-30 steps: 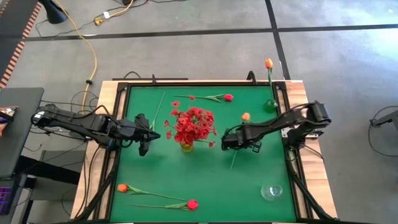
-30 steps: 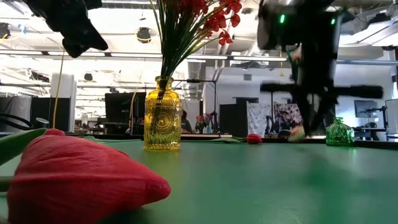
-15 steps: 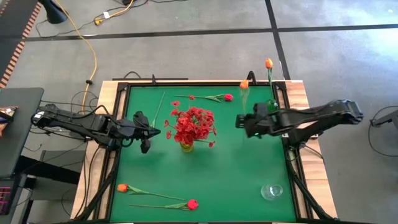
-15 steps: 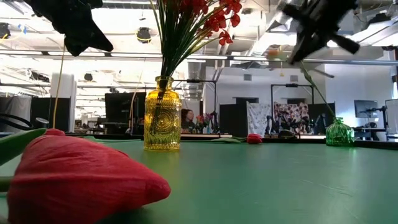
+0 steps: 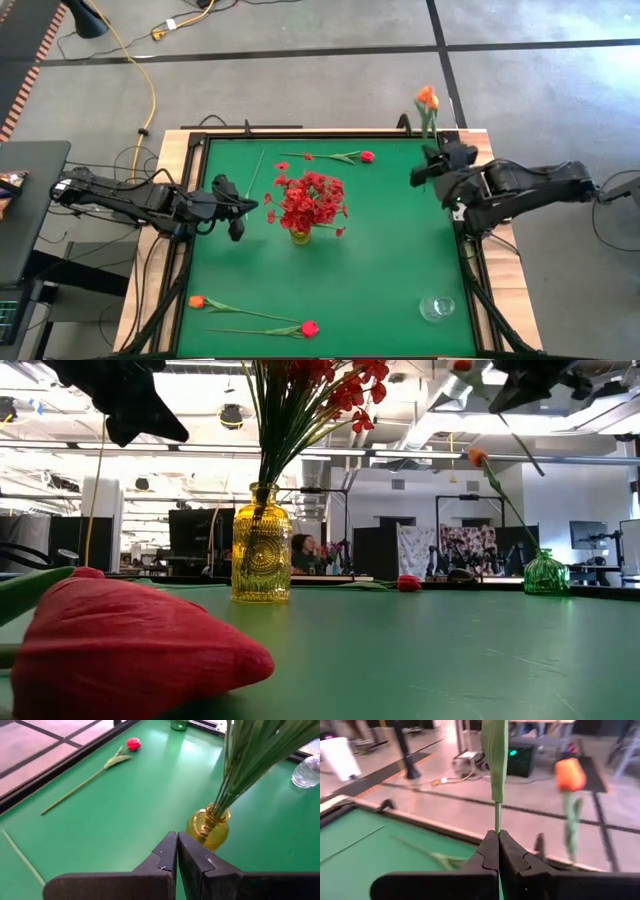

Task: Sort flowers into vase by color
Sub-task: Put the right orange flower into the green vase

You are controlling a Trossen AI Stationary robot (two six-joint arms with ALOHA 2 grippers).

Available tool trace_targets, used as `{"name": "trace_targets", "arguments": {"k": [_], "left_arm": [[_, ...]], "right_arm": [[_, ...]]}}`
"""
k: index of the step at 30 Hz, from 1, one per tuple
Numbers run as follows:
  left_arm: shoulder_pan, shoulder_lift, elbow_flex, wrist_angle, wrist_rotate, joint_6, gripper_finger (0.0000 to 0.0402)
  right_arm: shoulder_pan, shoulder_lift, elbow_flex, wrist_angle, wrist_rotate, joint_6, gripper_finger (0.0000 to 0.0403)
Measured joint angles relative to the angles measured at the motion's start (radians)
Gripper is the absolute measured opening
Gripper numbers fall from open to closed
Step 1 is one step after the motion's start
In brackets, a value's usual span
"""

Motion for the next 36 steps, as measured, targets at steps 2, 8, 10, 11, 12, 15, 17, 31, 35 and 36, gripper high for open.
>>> {"name": "trace_targets", "arguments": {"k": [2,8,10,11,12,15,17,31,35,36], "left_arm": [[0.006,0.000,0.000,0.001,-0.003,-0.001,0.0000],[0.040,0.000,0.000,0.020,-0.005,-0.011,0.0000],[0.055,0.000,0.000,0.045,-0.005,-0.002,0.0000],[0.062,0.000,0.000,0.056,-0.004,0.009,0.0000],[0.069,0.000,0.000,0.065,-0.005,0.021,0.0000],[0.094,0.000,0.000,0.082,-0.005,0.053,0.0000],[0.113,0.000,0.000,0.083,0.000,0.069,0.0000],[0.270,0.000,0.000,0.103,0.125,0.102,0.0000],[0.289,0.000,0.000,0.103,0.142,0.103,0.0000],[0.293,0.000,0.000,0.103,0.143,0.103,0.0000]], "right_arm": [[-0.025,-0.015,0.000,-0.018,0.023,0.006,0.0019],[-0.097,-0.072,0.000,-0.173,0.073,0.138,0.0019],[-0.116,-0.090,-0.004,-0.227,0.113,0.204,0.0019],[-0.125,-0.099,-0.016,-0.239,0.138,0.230,0.0019],[-0.132,-0.110,-0.034,-0.240,0.160,0.254,0.0019],[-0.157,-0.150,-0.112,-0.238,0.210,0.315,0.0019],[-0.180,-0.174,-0.174,-0.239,0.241,0.366,0.0019],[-0.359,-0.218,-0.372,-0.051,0.367,0.395,0.0019],[-0.429,-0.214,-0.418,0.089,0.373,0.387,0.0019],[-0.446,-0.207,-0.430,0.140,0.377,0.369,0.0019]]}}
